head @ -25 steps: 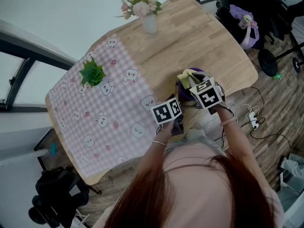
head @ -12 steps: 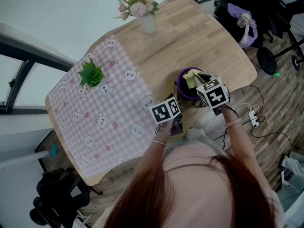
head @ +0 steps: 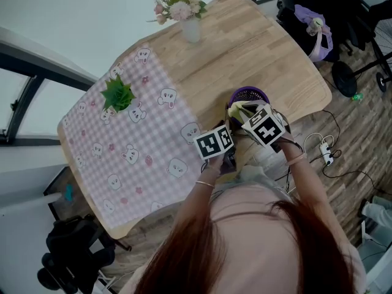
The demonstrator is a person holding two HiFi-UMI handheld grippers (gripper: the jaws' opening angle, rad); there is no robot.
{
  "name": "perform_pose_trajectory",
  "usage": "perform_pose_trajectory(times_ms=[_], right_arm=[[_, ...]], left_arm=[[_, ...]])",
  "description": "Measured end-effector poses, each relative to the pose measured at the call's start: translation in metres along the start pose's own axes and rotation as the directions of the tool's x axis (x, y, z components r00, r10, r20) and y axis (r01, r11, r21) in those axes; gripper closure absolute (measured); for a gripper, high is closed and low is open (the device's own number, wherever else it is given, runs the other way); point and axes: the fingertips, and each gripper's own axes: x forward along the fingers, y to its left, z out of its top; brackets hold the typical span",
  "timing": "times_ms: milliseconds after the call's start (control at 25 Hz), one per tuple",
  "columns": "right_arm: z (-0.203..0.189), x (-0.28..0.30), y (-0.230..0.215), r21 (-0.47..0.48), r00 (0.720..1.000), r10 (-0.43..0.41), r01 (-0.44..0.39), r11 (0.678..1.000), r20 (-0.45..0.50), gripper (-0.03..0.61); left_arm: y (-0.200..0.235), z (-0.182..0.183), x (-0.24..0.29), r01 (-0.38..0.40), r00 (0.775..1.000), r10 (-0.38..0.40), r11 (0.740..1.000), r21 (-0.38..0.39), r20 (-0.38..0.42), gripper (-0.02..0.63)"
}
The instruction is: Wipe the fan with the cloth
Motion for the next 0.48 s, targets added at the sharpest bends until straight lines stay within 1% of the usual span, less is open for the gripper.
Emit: perform_pose_trajectory(times_ms=[160,480], right_arm=[[-0.003,0.008,0.002,-0.02,0.998,0.035,-0.036,0.999,-0.048,0.552],[0.0,0.016,-0.003,-0.092,0.992,0.034,-0.045,0.995,-0.122,0.552]], left_arm=[[-0.001,0.0,0.0,0.001,1.0,-0.001,1.0,0.005,0.0,0.557],[-0.001,0.0,-0.001,0.006,1.0,-0.006,1.0,0.018,-0.004,0.557]])
